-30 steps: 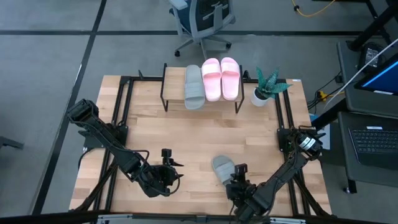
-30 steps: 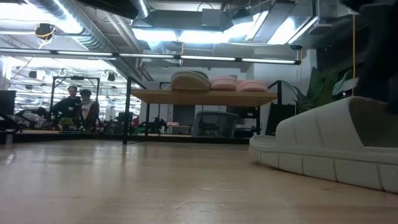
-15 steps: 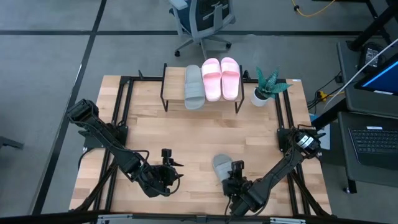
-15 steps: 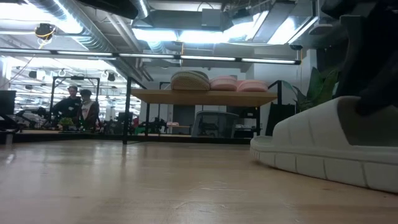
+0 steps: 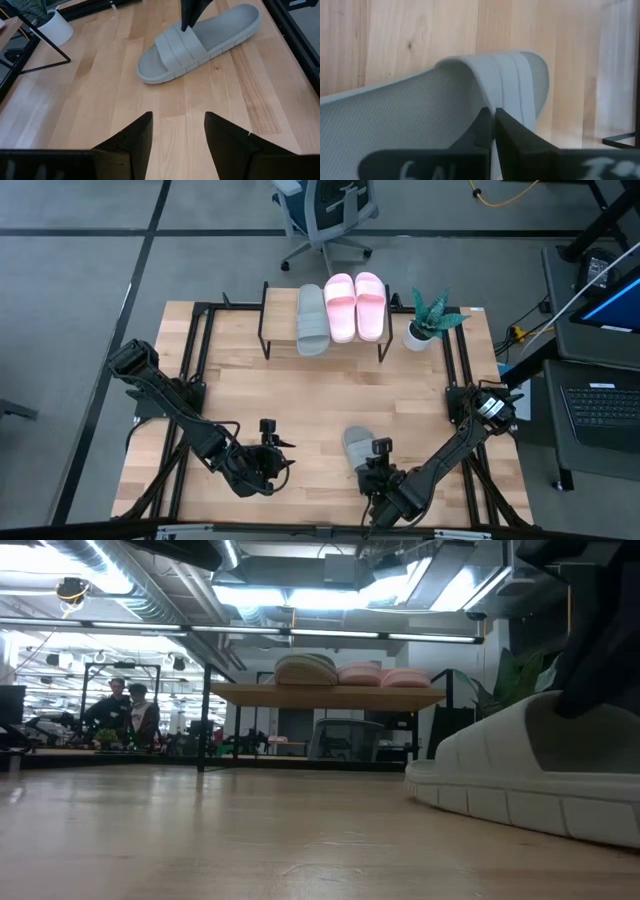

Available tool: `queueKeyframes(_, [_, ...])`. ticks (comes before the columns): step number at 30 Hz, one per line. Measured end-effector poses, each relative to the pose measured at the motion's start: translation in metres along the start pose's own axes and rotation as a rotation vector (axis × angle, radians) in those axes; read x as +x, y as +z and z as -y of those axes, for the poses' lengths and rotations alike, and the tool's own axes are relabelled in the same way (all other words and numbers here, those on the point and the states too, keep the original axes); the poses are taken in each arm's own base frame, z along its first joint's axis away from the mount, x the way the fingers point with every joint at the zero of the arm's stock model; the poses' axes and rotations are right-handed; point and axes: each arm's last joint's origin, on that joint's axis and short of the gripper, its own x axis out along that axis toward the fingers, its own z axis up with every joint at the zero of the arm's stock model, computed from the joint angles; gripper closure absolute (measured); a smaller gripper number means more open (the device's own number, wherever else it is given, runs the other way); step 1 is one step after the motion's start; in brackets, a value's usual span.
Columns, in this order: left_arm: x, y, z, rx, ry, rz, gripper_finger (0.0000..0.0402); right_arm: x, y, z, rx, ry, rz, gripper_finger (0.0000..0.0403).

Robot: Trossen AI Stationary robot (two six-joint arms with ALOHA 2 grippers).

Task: Pick and place slides into the shelf
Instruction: Put the gray slipper on the shelf

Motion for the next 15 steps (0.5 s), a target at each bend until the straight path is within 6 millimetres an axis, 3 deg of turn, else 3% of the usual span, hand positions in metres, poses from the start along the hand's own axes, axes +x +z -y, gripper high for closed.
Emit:
queueKeyframes(8, [0.0, 0.0, 0.0, 0.01, 0.0, 0.0, 0.0232, -0.004, -0.002, -0.002, -0.096, -0.034, 0.023, 0.0397])
queueKeyframes(15, [0.0, 0.0, 0.0, 0.01, 0.0, 0.0, 0.0232, -0.028, 0.004, -0.001, -0.131, -0.091, 0.086, 0.0397])
